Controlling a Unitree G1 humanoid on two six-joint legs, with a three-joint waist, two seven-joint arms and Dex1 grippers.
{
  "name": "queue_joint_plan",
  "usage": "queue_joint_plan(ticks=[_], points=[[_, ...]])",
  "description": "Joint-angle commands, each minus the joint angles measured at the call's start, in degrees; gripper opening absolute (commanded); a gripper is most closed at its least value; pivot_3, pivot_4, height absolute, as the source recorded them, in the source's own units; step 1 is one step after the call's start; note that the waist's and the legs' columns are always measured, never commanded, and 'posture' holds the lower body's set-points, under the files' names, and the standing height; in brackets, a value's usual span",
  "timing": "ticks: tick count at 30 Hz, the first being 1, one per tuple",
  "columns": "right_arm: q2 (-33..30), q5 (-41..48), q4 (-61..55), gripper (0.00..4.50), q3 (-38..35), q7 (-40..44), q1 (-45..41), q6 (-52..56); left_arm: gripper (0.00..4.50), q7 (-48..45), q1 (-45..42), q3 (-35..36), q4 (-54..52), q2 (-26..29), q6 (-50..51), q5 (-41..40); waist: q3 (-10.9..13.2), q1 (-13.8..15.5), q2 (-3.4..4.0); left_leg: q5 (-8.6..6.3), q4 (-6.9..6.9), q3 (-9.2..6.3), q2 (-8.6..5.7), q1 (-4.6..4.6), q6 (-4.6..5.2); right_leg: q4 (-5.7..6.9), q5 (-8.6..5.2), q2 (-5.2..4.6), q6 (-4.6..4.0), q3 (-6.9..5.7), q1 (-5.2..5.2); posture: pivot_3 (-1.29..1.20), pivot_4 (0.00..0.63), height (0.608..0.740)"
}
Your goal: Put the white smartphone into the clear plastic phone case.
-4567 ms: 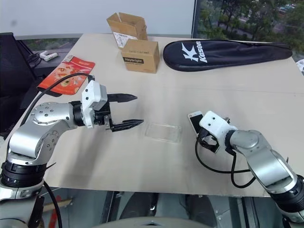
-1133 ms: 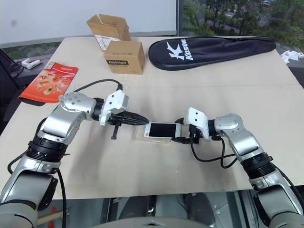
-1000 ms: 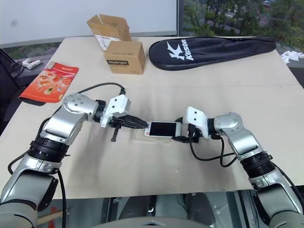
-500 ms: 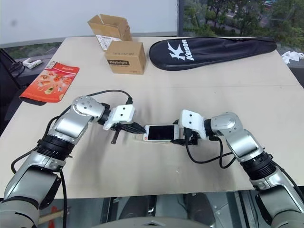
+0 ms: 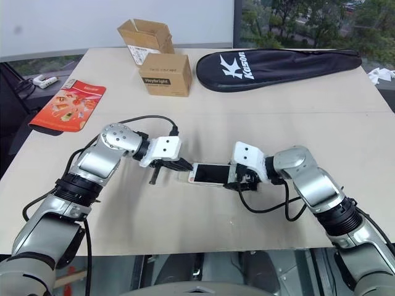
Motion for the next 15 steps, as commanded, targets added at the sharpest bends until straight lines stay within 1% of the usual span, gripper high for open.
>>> queue_joint_plan(ticks=[1,4,7,11,15], points=[[0.2,-0.1,-1.6,2.96,0.8,-1.7,-0.8,2.2,0.05,0.1,0.3,-1.5,0.6,-0.4,-0.1,1.6,0.0,0.0,-0.01,0.0,0.0,0.0,0.0,0.01,0.0,0.01,0.0,0.0,0.0,0.0,0.0,0.0,0.15,0.74],[0.9,-0.4,-0.8,2.96,1.0,-2.9,-1.1,2.1,0.05,0.0,0.4,-1.4,0.4,-0.5,-0.1,1.8,0.0,-0.1,-0.02,0.0,0.0,-0.01,0.0,0.08,0.0,0.04,0.0,0.0,0.0,0.0,0.05,0.0,0.15,0.74],[1.4,-0.4,-0.2,4.41,1.3,-3.4,-1.4,1.7,0.0,-0.1,0.5,-1.4,0.2,-0.5,-0.3,1.8,0.0,-0.2,-0.03,0.0,0.02,-0.03,0.0,0.14,0.0,0.06,0.0,0.0,0.0,-0.02,0.1,0.0,0.15,0.74],[1.6,1.0,-1.0,4.47,0.6,-3.4,-1.9,2.3,0.0,0.0,0.8,-1.3,-0.1,-0.6,-0.4,1.9,0.0,-0.3,-0.03,0.0,0.03,-0.03,0.0,0.12,0.0,0.06,0.0,0.0,0.0,-0.01,0.1,0.0,0.15,0.74],[0.0,3.5,-3.6,4.47,-1.9,-2.8,-1.6,3.7,0.0,0.3,1.1,-1.0,-0.7,-0.7,-0.1,1.6,0.0,-0.2,-0.03,0.0,0.03,-0.04,0.0,0.1,0.0,0.04,0.0,0.0,0.0,-0.02,0.1,0.0,0.15,0.74]])
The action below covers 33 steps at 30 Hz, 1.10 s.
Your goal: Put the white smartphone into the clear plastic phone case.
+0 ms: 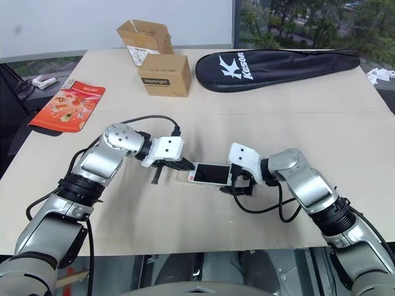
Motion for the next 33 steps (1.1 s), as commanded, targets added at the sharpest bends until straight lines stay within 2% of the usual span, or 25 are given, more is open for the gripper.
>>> queue_joint_plan(ticks=[1,6,12,15,21,22,23,30,33], points=[[-1.8,3.0,-4.5,4.47,-4.2,0.5,-0.9,1.6,0.0,0.1,1.2,-0.7,-0.9,0.1,0.5,0.6,0.0,0.0,0.0,0.0,0.0,-0.01,0.0,0.0,0.0,0.0,0.0,0.0,0.0,0.0,0.0,0.0,0.15,0.74],[-5.5,5.6,-8.3,4.47,-8.2,-0.3,1.4,3.5,0.0,0.4,1.9,3.9,-4.1,1.5,5.2,-3.7,0.0,0.0,0.0,0.0,0.0,-0.02,0.0,-0.01,0.0,-0.01,0.0,0.0,0.0,-0.01,0.0,0.0,0.15,0.74],[-9.3,8.0,-13.0,4.47,-12.1,-2.2,8.2,5.8,0.0,1.3,4.4,8.4,-4.8,8.3,8.4,-4.4,0.0,-0.4,0.0,0.0,-0.01,-0.15,0.01,-0.1,0.0,-0.03,-0.01,0.0,0.0,-0.13,-0.04,0.0,0.15,0.74],[-10.7,7.0,-11.5,3.73,-11.8,-3.4,9.9,4.4,0.0,2.6,6.7,8.8,-3.9,10.5,7.8,-3.1,0.0,-0.4,0.0,0.0,-0.01,-0.11,0.01,-0.07,0.0,-0.02,-0.01,0.0,0.0,-0.09,-0.03,0.0,0.15,0.74],[-8.8,4.7,-8.0,0.67,-8.6,-5.9,7.5,2.1,0.0,4.9,8.2,6.5,-3.3,9.2,6.0,-0.7,0.0,0.0,-0.01,0.0,0.0,-0.09,0.01,-0.08,0.0,-0.03,-0.01,-0.01,0.0,-0.1,-0.03,0.0,0.15,0.74],[-8.5,4.4,-7.7,0.25,-8.1,-6.1,7.0,1.9,0.0,5.2,8.0,6.0,-3.0,8.6,5.5,-0.3,0.0,0.1,0.0,0.0,0.0,-0.09,0.0,-0.07,0.0,-0.03,-0.01,-0.01,0.0,-0.1,-0.02,0.0,0.15,0.74],[-8.4,4.1,-7.4,0.02,-7.6,-6.2,6.7,1.7,0.0,5.5,7.8,5.6,-2.8,8.0,5.2,0.1,0.0,0.2,0.01,0.0,0.0,-0.09,0.0,-0.07,0.0,-0.02,-0.01,-0.01,0.0,-0.1,-0.02,0.0,0.15,0.74],[-8.8,2.5,-6.6,0.02,-5.6,-6.3,5.3,1.4,0.0,6.0,6.6,2.6,-3.2,1.3,4.8,1.3,0.0,2.8,0.09,0.0,0.14,-0.13,-0.09,-0.07,0.0,-0.08,-0.01,-0.03,0.0,-0.08,0.18,0.0,0.15,0.74],[-9.4,2.4,-7.3,0.02,-5.4,-6.0,5.7,2.0,0.0,6.7,6.1,1.9,-3.4,-1.1,5.3,1.7,0.0,3.0,0.1,0.0,0.32,-0.16,-0.11,-0.11,0.0,-0.15,-0.01,-0.04,0.0,-0.09,0.31,0.0,0.15,0.74]])
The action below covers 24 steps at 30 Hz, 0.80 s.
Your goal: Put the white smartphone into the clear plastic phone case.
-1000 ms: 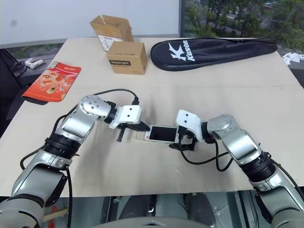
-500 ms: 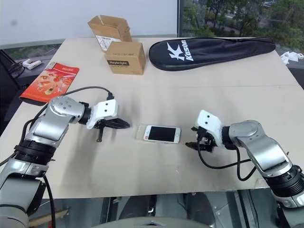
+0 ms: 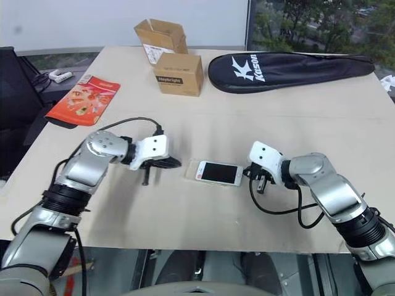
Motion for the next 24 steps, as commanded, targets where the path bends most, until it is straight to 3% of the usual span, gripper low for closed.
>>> queue_joint_plan(ticks=[1,16,24], points=[[-1.1,-0.2,-2.0,0.02,0.1,0.2,-0.3,0.2,0.0,0.7,-0.3,-3.6,-0.8,-3.7,0.5,0.5,0.0,0.2,0.01,0.0,0.02,0.0,-0.02,0.0,0.0,-0.01,0.0,-0.02,0.0,0.0,0.02,0.0,0.15,0.74],[1.4,-3.0,-2.5,0.02,3.8,-1.8,-3.8,2.5,0.0,5.5,-2.4,-6.0,-2.9,-18.4,6.7,0.4,0.0,1.0,0.04,-0.02,0.51,-0.29,-0.23,-0.13,0.04,0.07,0.0,-0.05,0.01,-0.04,0.23,0.0,0.15,0.74],[0.4,-4.9,-2.6,0.02,1.5,-2.7,-2.3,2.7,0.0,5.1,-1.9,-5.1,-2.7,-17.0,6.9,0.6,0.0,1.1,0.05,-0.01,0.55,-0.62,-0.49,-0.11,0.04,0.03,-0.12,-0.08,-0.17,-0.04,0.43,0.0,0.15,0.74]])
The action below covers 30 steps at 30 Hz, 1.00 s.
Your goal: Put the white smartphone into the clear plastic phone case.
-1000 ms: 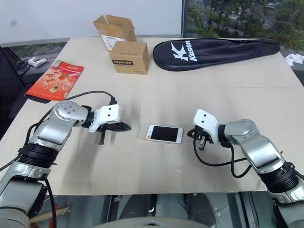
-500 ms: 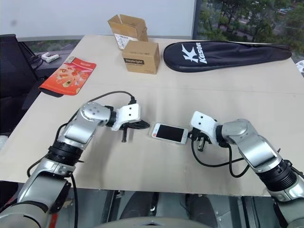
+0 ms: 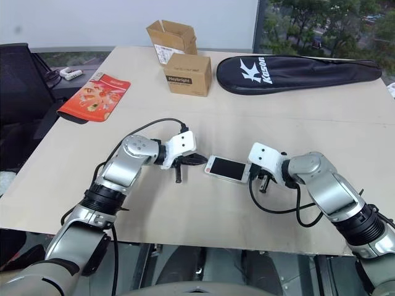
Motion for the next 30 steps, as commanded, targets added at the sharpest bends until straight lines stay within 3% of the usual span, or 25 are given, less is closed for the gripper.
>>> queue_joint_plan(ticks=[1,9,13,16,25,30], points=[[0.7,0.4,-2.3,0.02,-2.3,-1.5,-0.2,-1.5,0.0,-2.2,0.2,-3.9,-3.0,-2.7,-1.7,-2.3,0.0,0.0,0.0,0.0,0.0,0.0,0.0,0.0,0.0,0.0,0.0,0.0,0.0,0.0,0.0,0.0,0.15,0.74],[-3.7,1.6,-3.4,0.02,-11.1,-2.9,5.5,-2.8,0.0,-0.4,-0.4,0.7,-2.4,0.9,-3.4,-3.3,0.0,-0.8,0.01,-0.01,-0.06,-0.09,-0.01,-0.14,0.01,-0.05,0.03,-0.02,0.32,-0.05,-0.1,0.0,0.15,0.74],[-0.8,6.5,-2.9,0.02,-20.5,-4.2,9.3,-5.6,0.0,2.9,-1.1,4.5,-3.4,-2.6,-2.2,-8.3,0.0,-1.6,0.01,-0.01,-0.05,-0.28,0.0,-0.56,0.01,0.0,0.03,-0.02,0.36,-0.21,-0.47,0.0,0.15,0.74],[-0.4,8.4,-2.9,0.02,-22.9,-3.8,10.3,-6.8,0.0,3.7,-0.8,4.7,-4.2,-4.0,-1.8,-10.0,0.0,-2.2,0.03,-0.01,-0.05,-0.33,0.0,-0.59,0.01,0.02,0.03,-0.01,0.36,-0.26,-0.49,0.0,0.15,0.74],[16.5,17.7,3.6,0.02,-25.9,-3.7,15.0,-23.0,0.0,5.1,0.6,-1.2,-4.4,-8.8,-1.3,-10.3,0.0,-2.9,0.05,-0.01,-0.05,-0.44,-0.01,-0.58,0.01,0.04,0.03,-0.01,0.36,-0.4,-0.44,0.0,0.15,0.74],[20.0,16.4,12.2,0.02,-23.7,-1.2,18.3,-32.8,0.0,5.5,-0.3,-4.2,-1.9,-8.5,0.8,-8.4,0.0,-2.9,0.07,-0.01,-0.05,-0.43,-0.05,-0.54,0.01,0.05,0.03,-0.03,0.36,-0.38,-0.42,0.0,0.15,0.74]])
